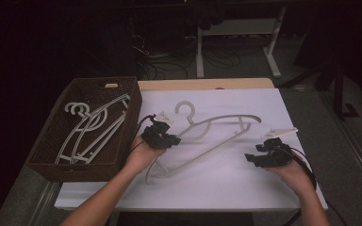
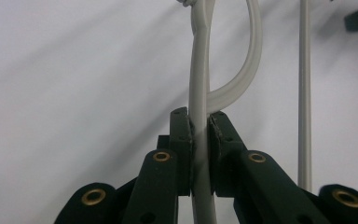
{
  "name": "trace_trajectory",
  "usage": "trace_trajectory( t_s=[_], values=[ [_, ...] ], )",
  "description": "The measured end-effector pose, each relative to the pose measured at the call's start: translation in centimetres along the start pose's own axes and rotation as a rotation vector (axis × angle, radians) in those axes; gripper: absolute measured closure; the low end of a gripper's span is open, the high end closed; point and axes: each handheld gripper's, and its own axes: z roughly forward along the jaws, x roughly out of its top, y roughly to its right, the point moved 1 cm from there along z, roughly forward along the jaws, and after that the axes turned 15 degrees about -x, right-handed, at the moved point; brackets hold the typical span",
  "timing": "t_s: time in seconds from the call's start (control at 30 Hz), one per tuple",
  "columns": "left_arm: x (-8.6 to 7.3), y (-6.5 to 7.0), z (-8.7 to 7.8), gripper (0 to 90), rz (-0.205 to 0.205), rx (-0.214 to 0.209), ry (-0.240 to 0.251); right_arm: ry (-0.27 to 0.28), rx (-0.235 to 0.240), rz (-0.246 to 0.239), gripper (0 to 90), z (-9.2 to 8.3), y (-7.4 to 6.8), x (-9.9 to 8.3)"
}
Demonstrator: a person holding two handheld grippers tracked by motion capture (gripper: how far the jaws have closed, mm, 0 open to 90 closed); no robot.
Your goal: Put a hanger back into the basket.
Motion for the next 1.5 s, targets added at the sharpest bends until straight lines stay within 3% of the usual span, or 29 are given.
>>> trace_trajectory(
  t_s=[0.2, 0.33, 0.53, 0.67, 0.9, 1.17, 1.5],
  values=[
    [2.1, -0.3, -3.3, 82.0, 0.013, 0.031, 0.027, 0.024, 0.002, 0.004, 13.4, 0.5, 0.0, 0.2],
    [3.4, -0.5, -6.4, 82.0, 0.024, 0.058, 0.040, 0.047, 0.010, 0.012, 7.1, 0.7, 0.0, 0.3],
    [4.6, -1.5, -11.6, 82.0, 0.043, 0.112, 0.061, 0.052, 0.015, 0.032, 3.1, 0.7, 0.2, 0.3],
    [4.5, -2.6, -14.6, 82.0, 0.052, 0.157, 0.062, 0.052, 0.013, 0.032, 3.0, 0.7, 0.2, 0.4],
    [2.4, -6.1, -19.4, 82.0, 0.032, 0.250, 0.070, 0.035, 0.006, 0.029, 3.2, 0.9, 0.3, 0.3],
    [-1.7, -9.6, -24.3, 82.1, -0.027, 0.342, 0.084, 0.027, -0.003, 0.024, 3.2, 1.1, 0.2, 0.3],
    [-7.1, -12.7, -27.4, 82.1, -0.134, 0.440, 0.061, 0.017, -0.019, 0.019, 3.2, 1.2, 0.2, 0.2]
  ],
)
